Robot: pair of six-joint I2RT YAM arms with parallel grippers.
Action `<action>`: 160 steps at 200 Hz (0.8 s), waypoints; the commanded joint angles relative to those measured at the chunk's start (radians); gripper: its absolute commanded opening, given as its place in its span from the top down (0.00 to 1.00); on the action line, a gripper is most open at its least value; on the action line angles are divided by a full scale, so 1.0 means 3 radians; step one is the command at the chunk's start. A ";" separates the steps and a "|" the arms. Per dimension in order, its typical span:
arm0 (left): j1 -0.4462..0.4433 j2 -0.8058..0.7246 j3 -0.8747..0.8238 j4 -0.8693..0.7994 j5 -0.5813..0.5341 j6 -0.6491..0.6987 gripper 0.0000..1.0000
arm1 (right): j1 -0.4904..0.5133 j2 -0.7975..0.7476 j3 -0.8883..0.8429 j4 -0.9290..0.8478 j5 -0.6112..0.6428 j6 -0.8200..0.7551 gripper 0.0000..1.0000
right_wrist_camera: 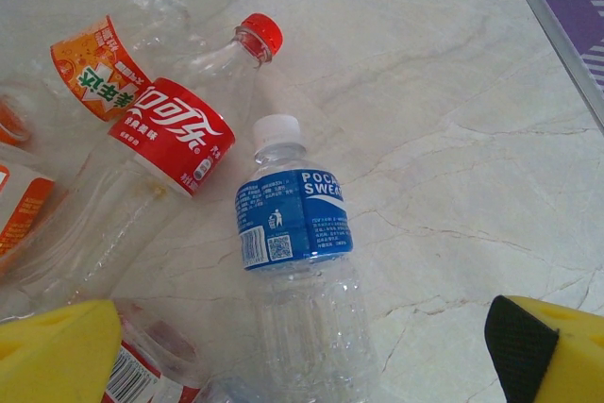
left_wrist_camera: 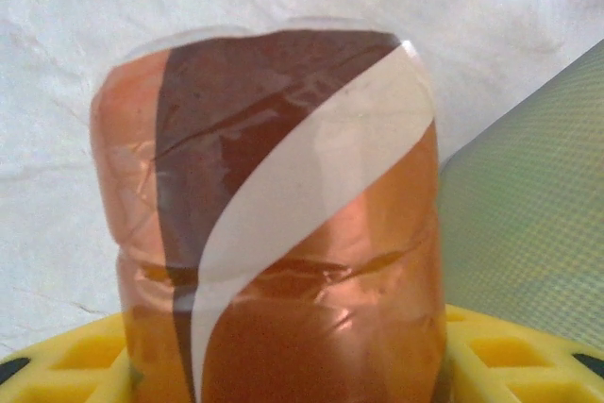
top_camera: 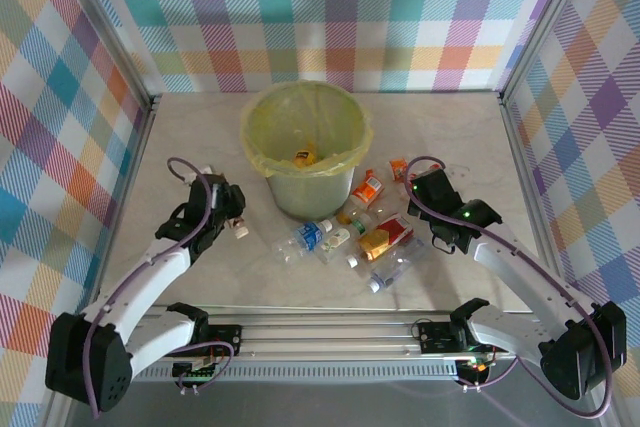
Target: Put the plastic bottles in the bin
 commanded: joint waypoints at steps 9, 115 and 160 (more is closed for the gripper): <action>0.0031 -0.0267 0.0340 -0.0368 -0.0174 0.0181 0.44 | -0.0022 -0.0009 0.0042 0.0005 0.0067 0.0041 0.00; -0.0009 -0.0108 0.1719 -0.0247 0.0397 0.0360 0.44 | -0.0022 0.0022 0.0045 0.0057 0.0069 -0.0007 0.00; -0.0187 0.0470 0.2400 0.0035 0.0726 0.0385 0.44 | -0.0022 -0.0006 0.0077 0.0005 0.0070 0.0015 0.00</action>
